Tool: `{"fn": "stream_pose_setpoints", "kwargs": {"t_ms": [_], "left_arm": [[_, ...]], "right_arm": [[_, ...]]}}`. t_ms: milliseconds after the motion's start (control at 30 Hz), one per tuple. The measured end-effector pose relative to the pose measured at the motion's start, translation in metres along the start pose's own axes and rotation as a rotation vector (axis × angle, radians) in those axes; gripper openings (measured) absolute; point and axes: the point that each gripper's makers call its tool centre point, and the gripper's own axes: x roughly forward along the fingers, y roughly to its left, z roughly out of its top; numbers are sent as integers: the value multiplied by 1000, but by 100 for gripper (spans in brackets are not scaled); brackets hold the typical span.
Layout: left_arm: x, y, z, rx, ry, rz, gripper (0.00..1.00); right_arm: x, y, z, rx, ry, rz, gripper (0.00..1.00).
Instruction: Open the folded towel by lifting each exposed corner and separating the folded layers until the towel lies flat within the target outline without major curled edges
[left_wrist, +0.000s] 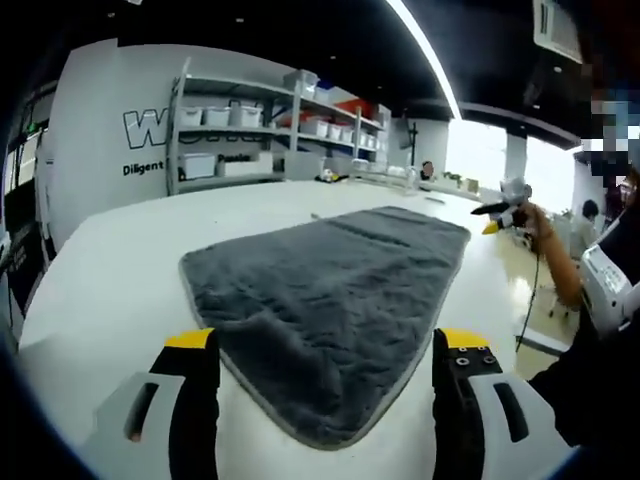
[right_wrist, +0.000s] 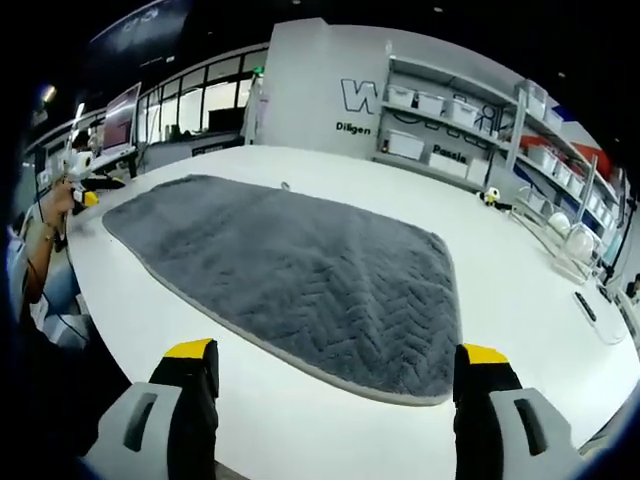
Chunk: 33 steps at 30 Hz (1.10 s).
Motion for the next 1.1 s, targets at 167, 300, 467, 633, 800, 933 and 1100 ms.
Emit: {"fn": "stream_pose_setpoints", "kwargs": {"t_ms": [167, 300, 467, 633, 800, 933, 1100], "left_arm": [[9, 23, 0, -46, -5, 49, 67], [16, 54, 5, -22, 19, 136, 54], [25, 76, 5, -33, 51, 157, 37], [39, 83, -1, -59, 107, 120, 33], [47, 99, -2, -76, 129, 153, 26], [52, 108, -6, -70, 154, 163, 19], [54, 117, -2, -52, 119, 177, 9]], "right_arm": [[2, 8, 7, -9, -27, 25, 99], [5, 9, 5, -33, -8, 22, 99], [5, 18, 12, -30, -41, 54, 99], [5, 22, 12, -63, -27, 49, 99], [1, 23, 15, -70, -37, 49, 99], [0, 26, 14, -77, -34, 64, 99], [-2, 27, 12, -78, -24, 66, 99]]}}
